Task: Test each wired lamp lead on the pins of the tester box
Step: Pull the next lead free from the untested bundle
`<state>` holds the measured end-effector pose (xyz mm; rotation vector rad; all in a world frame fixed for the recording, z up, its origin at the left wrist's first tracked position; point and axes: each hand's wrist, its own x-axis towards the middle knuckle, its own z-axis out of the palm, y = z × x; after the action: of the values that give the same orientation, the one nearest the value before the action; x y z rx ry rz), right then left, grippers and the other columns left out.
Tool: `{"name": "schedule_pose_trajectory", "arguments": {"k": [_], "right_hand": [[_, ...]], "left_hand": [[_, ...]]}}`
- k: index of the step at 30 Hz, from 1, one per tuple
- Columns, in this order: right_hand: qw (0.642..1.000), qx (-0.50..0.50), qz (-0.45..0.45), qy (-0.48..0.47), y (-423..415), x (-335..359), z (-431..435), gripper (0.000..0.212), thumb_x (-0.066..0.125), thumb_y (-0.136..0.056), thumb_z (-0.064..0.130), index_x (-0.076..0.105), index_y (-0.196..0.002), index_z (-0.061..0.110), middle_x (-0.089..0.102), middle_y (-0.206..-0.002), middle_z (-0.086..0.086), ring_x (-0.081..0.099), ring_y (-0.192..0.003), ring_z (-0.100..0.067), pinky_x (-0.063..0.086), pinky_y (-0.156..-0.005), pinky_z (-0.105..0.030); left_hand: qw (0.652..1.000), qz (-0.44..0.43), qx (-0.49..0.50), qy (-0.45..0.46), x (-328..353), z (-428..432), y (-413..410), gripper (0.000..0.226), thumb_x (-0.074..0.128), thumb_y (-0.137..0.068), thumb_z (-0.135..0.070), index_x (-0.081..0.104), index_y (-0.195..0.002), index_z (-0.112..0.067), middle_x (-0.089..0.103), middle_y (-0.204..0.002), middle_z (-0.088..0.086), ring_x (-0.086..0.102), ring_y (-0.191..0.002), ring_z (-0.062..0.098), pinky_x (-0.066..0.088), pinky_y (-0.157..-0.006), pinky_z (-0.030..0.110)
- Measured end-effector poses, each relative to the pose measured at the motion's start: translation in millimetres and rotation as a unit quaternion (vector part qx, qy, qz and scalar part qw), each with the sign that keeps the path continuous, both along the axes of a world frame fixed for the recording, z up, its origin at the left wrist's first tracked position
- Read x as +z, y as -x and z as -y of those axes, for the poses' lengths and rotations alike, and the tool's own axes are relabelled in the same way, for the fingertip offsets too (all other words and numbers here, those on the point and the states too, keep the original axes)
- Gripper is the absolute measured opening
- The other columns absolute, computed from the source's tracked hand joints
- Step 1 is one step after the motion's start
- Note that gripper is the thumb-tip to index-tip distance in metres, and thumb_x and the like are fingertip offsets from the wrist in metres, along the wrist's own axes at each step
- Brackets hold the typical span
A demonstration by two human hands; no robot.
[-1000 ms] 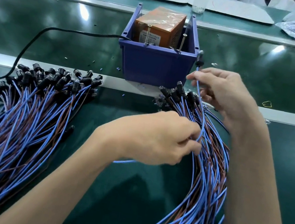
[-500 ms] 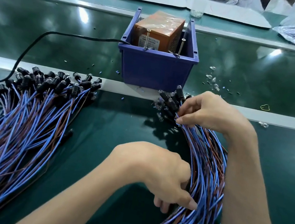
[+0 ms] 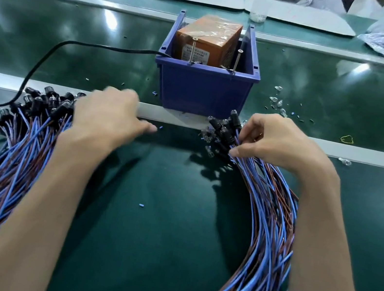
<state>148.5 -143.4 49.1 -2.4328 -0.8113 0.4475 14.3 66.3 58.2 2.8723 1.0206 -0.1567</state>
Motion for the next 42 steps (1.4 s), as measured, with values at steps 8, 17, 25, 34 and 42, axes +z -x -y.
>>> {"name": "schedule_pose_trajectory", "arguments": {"k": [8,17,25,34,42], "right_hand": [[1.000,0.008,0.008,-0.028,3,4,-2,0.021,0.078,-0.074,0.039,0.064,-0.075,0.024,0.066,-0.072,0.003,0.055,-0.065,-0.007,0.046,-0.067,-0.026],[0.998,0.032,0.011,-0.061,8,5,-11,0.017,0.070,-0.084,0.036,0.065,-0.077,0.021,0.068,-0.063,0.006,0.055,-0.051,0.005,0.040,-0.056,-0.008],[0.975,0.060,-0.078,-0.202,30,6,-43,0.030,0.053,-0.093,0.049,0.068,-0.086,0.024,0.064,-0.064,0.013,0.058,-0.060,0.001,0.043,-0.059,-0.018],[0.905,-0.069,-0.138,-0.395,28,17,-37,0.040,0.048,-0.099,0.035,0.060,-0.070,0.012,0.065,-0.065,-0.004,0.058,-0.057,-0.012,0.049,-0.055,-0.022],[0.875,-0.100,-0.142,-0.451,21,19,-30,0.012,0.052,-0.098,0.016,0.043,-0.092,0.015,0.072,-0.071,0.002,0.061,-0.062,-0.004,0.048,-0.056,-0.017]], "left_hand": [[0.990,0.100,0.096,0.013,-15,-23,1,0.020,0.081,-0.070,-0.036,0.072,-0.086,-0.028,0.066,-0.100,0.014,0.062,-0.097,0.037,0.039,-0.070,0.032],[0.986,0.138,0.097,-0.011,-19,-22,0,0.023,0.082,-0.070,-0.024,0.075,-0.093,-0.027,0.067,-0.100,0.017,0.061,-0.097,0.041,0.042,-0.073,0.036],[0.888,0.409,-0.115,0.176,4,32,-10,0.010,0.079,-0.073,-0.028,0.074,-0.082,-0.029,0.038,-0.047,-0.007,0.038,-0.045,0.004,0.029,-0.052,0.016],[0.774,0.446,-0.043,0.447,3,90,-20,0.011,0.069,-0.087,-0.024,0.060,-0.082,-0.020,0.053,-0.052,-0.011,0.044,-0.045,0.000,0.034,-0.048,0.012],[0.463,0.301,0.232,0.801,1,119,-22,0.042,0.035,-0.099,-0.042,0.059,-0.099,-0.008,0.061,-0.064,-0.002,0.048,-0.047,0.007,0.035,-0.039,0.011]]}}
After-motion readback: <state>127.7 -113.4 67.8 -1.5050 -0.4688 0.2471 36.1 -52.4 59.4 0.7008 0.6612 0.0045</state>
